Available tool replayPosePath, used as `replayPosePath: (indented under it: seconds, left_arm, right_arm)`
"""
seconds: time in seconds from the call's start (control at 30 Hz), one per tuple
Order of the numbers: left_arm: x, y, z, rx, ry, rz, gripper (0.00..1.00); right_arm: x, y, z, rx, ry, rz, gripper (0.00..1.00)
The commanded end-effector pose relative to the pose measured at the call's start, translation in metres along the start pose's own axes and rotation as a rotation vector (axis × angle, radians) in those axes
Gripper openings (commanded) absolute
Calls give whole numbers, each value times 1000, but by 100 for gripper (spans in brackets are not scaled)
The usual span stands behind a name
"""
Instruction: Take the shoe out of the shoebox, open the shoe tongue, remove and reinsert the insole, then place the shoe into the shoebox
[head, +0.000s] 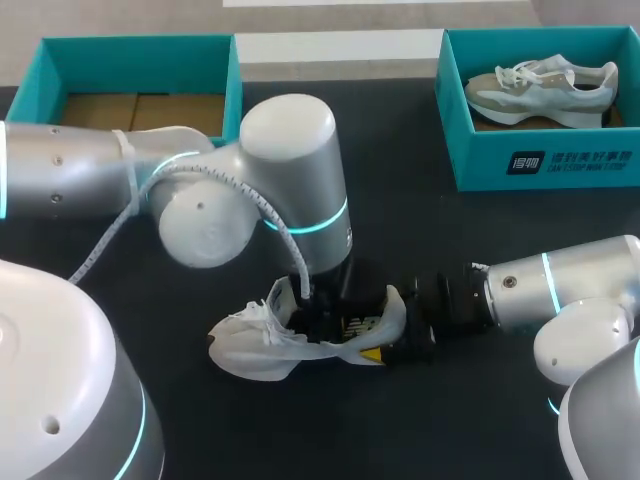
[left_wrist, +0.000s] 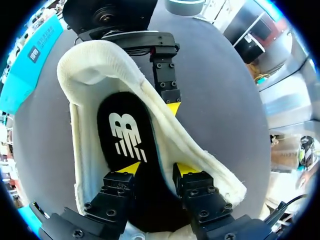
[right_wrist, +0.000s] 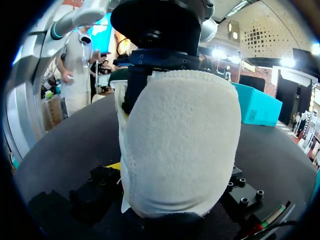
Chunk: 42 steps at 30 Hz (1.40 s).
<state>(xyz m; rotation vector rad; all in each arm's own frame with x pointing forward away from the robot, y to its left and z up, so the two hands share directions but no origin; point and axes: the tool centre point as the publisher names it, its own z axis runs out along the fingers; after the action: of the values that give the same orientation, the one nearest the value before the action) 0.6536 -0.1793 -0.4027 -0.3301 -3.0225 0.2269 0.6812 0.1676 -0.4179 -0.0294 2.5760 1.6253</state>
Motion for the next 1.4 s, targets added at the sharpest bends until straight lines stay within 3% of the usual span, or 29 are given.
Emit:
replayPosePath:
  seconds: [0.03, 0.13, 0.23, 0.3, 0.4, 0.63, 0.83, 1.07, 1.4]
  left_arm:
    - [4, -2, 15, -4, -28, 3, 44]
    - [1, -3, 24, -12, -45, 7, 47]
    - [-4, -2, 33, -18, -44, 3, 45]
    - [-6, -2, 36, -20, -47, 0, 31]
    - [-8, -1, 37, -19, -48, -4, 0]
    - [-6, 5, 23, -11, -53, -19, 0]
    - [-5, 12, -2, 27, -48, -62, 0]
    - [-3, 14, -20, 49, 10, -98, 0]
    - [5, 21, -45, 156, 67, -116, 0]
  right_arm:
    - [-2, -2, 2, 3, 0, 0, 0]
    - [-2, -2, 2, 3, 0, 0, 0]
    - [-2, -2, 2, 3, 0, 0, 0]
    - [-2, -2, 2, 3, 0, 0, 0]
    - [-2, -2, 2, 3, 0, 0, 0]
    - [-2, -2, 2, 3, 0, 0, 0]
    - [-2, -2, 2, 3, 0, 0, 0]
    - [-2, -2, 2, 3, 0, 0, 0]
    - [-2, -2, 2, 3, 0, 0, 0]
